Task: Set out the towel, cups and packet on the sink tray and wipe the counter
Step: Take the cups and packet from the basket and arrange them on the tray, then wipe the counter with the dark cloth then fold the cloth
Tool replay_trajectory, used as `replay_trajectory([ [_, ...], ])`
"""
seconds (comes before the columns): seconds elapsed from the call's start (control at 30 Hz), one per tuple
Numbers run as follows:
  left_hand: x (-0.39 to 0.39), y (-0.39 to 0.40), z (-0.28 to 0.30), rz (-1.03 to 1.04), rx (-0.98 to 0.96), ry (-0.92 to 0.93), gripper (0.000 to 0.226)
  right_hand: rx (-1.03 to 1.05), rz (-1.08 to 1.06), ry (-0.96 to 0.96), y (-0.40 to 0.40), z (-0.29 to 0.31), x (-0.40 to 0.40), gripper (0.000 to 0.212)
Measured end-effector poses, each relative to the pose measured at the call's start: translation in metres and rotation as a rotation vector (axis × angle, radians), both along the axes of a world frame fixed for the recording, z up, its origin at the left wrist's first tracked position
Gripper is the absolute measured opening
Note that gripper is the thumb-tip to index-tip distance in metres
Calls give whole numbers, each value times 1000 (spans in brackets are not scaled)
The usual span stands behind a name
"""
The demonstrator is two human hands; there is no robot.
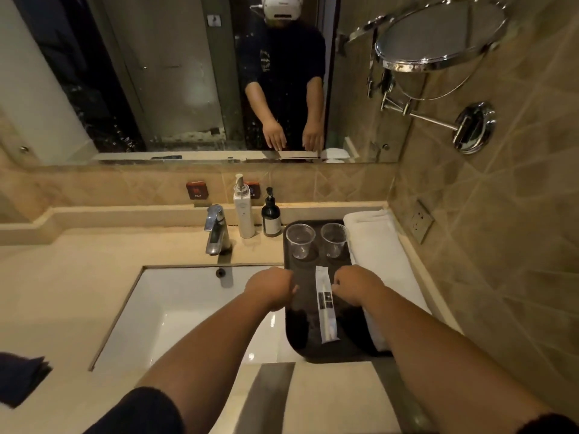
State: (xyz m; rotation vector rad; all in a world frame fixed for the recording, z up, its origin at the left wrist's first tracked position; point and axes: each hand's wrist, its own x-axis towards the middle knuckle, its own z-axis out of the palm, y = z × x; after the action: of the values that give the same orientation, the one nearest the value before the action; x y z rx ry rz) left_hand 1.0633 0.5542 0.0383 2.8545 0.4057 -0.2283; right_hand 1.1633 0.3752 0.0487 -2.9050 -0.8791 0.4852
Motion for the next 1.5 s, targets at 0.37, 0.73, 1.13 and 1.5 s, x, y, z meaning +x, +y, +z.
replay_trajectory([
  [0.37, -105, -58, -11, 97, 216, -238, 75, 86, 60, -302, -45, -11, -94, 70],
  [0.73, -169, -50, 17, 139, 246, -125, 63, 138, 92, -227, -38, -4, -150, 72],
  [1.13, -193, -45, 27, 181, 237, -122, 62, 134, 111, -225, -34, -1, -167, 72],
  [1.5, -266, 40, 35, 348, 244, -131, 61, 157, 279, -232, 64, 3, -193, 68],
])
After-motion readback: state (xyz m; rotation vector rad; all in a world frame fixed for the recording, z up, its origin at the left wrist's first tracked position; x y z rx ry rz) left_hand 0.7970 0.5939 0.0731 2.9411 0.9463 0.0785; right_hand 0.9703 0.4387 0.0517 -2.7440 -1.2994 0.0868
